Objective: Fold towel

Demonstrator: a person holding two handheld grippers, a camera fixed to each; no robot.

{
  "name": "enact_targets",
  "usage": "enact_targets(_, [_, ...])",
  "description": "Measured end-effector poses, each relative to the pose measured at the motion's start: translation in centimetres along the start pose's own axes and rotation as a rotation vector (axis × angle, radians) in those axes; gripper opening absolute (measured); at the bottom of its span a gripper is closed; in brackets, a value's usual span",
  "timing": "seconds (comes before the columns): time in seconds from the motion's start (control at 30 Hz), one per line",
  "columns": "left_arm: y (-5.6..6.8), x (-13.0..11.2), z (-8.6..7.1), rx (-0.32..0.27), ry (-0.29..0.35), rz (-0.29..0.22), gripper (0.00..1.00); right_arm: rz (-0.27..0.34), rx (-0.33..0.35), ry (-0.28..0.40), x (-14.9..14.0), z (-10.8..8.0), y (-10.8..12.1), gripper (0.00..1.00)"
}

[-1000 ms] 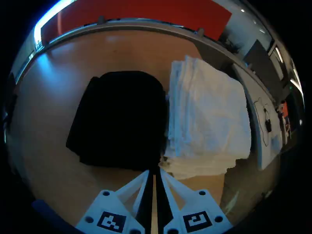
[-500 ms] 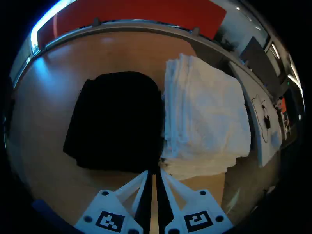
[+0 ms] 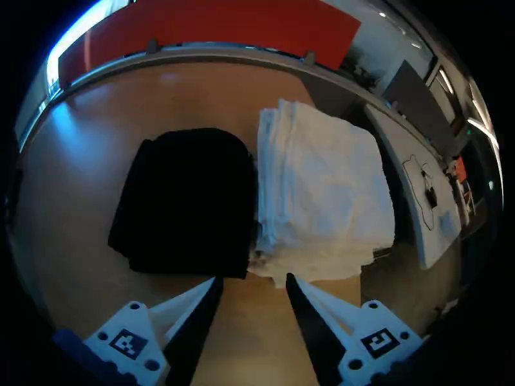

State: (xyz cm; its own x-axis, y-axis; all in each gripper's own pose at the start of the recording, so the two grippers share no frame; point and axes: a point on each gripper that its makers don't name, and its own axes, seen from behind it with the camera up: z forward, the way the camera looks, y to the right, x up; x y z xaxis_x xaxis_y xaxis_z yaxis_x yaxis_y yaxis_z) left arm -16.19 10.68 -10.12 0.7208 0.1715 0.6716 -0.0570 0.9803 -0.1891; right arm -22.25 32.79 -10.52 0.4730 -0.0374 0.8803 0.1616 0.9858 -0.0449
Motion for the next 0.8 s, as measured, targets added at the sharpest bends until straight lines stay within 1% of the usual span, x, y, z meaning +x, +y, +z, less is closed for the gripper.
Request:
enact_targets(0.07, [0.1,0.1,0.0,-0.002,0.003,-0.002,0.78,0.009,0.001,0.013,0.2,-0.2,-0.2,0.96])
enact_targets(0.1, [0.1,0.2,0.0,-0.003,0.004,-0.003,0.78,0.012,0.002,0.019,0.2,-0.4,-0.3,1.00])
enact_targets(0.4, [0.0,0.7,0.1,-0.008,0.018,-0.005,0.78,0.023,0.004,0.072,1.1,-1.9,-1.4,1.00])
enact_targets(0.47, [0.0,0.9,0.1,-0.008,0.023,-0.009,0.78,0.031,0.005,0.092,1.4,-2.4,-1.8,1.00])
enact_targets(0.57, [-0.2,1.2,0.0,-0.006,0.032,-0.019,0.78,0.062,0.004,0.125,2.1,-3.1,-2.2,1.00])
enact_targets(0.67, [-0.4,1.6,0.0,-0.001,0.040,-0.029,0.78,0.107,0.008,0.190,3.4,-4.2,-2.8,1.00])
enact_targets(0.8, [-0.7,2.1,0.0,0.006,0.055,-0.038,0.78,0.155,0.028,0.330,6.1,-6.5,-4.0,1.00])
